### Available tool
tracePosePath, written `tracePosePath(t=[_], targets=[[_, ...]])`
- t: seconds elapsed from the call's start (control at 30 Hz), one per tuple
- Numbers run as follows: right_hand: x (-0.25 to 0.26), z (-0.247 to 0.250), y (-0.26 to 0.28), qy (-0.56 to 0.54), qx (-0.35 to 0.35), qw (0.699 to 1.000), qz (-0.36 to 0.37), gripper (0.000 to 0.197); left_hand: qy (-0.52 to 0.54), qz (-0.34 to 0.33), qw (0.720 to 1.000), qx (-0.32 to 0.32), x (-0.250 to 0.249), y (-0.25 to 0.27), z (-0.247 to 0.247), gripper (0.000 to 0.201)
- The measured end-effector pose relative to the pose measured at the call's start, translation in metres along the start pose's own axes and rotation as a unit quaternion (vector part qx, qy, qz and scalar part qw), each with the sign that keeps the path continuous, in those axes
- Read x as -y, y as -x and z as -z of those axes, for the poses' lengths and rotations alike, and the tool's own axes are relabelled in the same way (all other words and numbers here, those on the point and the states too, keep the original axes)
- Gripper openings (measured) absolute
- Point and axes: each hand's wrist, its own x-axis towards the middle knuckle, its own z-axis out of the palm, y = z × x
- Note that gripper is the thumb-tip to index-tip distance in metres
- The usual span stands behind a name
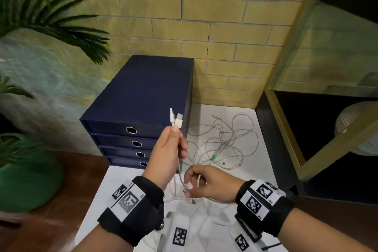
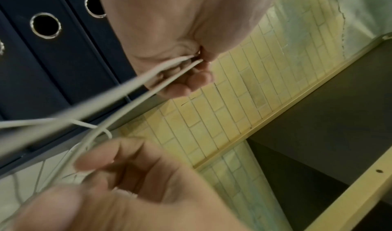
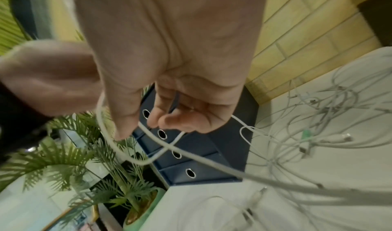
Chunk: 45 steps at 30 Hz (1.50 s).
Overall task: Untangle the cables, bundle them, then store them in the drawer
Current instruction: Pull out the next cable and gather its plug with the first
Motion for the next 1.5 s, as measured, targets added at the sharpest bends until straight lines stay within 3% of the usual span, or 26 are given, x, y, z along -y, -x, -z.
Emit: tracePosePath(t=[0.13,0.23,0.3,0.43,0.5,0.6,0.7,0.8,0.93,1.07,1.17,1.27,1.37,1.5], targets=[[-0.019,-0.002,-0.007,0.111,0.007,0.994,-0.005,0.014,0.118,0.019,0.993,0.004,-0.016,0.003,0.003,0.027],[-0.042,0.001,-0.009,0.191,0.039,0.978,-0.075,0.028,0.127,0.003,0.992,-0.018,-0.027,0.003,0.013,0.026],[-0.058,0.009,-0.008,0.188,0.038,0.972,-0.138,0.023,0.12,-0.02,0.992,-0.043,-0.033,0.004,0.021,0.025],[-0.07,0.031,-0.006,0.228,-0.012,0.952,-0.206,0.026,0.097,-0.051,0.991,-0.071,-0.041,0.004,0.036,0.026],[-0.063,0.043,-0.004,0.155,-0.076,0.964,-0.204,0.038,0.074,-0.057,0.993,-0.07,-0.043,0.005,0.04,0.028],[-0.037,0.063,-0.002,-0.045,-0.155,0.971,-0.175,0.048,0.018,-0.07,0.996,-0.059,-0.041,0.005,0.042,0.031],[-0.002,0.078,-0.003,-0.164,-0.203,0.96,-0.099,0.031,-0.061,-0.094,0.992,-0.056,-0.041,0.008,0.037,0.036],[0.03,0.088,0.001,-0.243,-0.205,0.948,-0.004,0.016,-0.067,-0.116,0.989,-0.069,-0.045,0.01,0.025,0.033],[0.057,0.095,0.011,-0.191,-0.178,0.962,0.083,0.018,-0.071,-0.142,0.986,-0.059,-0.053,0.015,0.011,0.031],[0.071,0.092,0.015,-0.067,-0.174,0.975,0.12,0.024,-0.028,-0.145,0.989,0.0,-0.053,0.018,-0.001,0.044],[0.074,0.085,0.014,-0.072,-0.169,0.975,0.125,0.023,-0.009,-0.126,0.991,0.033,-0.047,0.018,-0.009,0.046],[0.073,0.083,0.011,-0.106,-0.193,0.964,0.148,0.022,-0.102,-0.134,0.986,0.013,-0.038,0.015,-0.008,0.034],[0.069,0.087,0.011,-0.131,-0.209,0.954,0.17,0.017,-0.116,-0.151,0.982,-0.002,-0.036,0.012,0.0,0.026],[0.05,0.073,0.004,0.005,-0.16,0.978,0.131,0.013,-0.116,-0.157,0.981,-0.005,-0.04,0.01,0.002,0.03]])
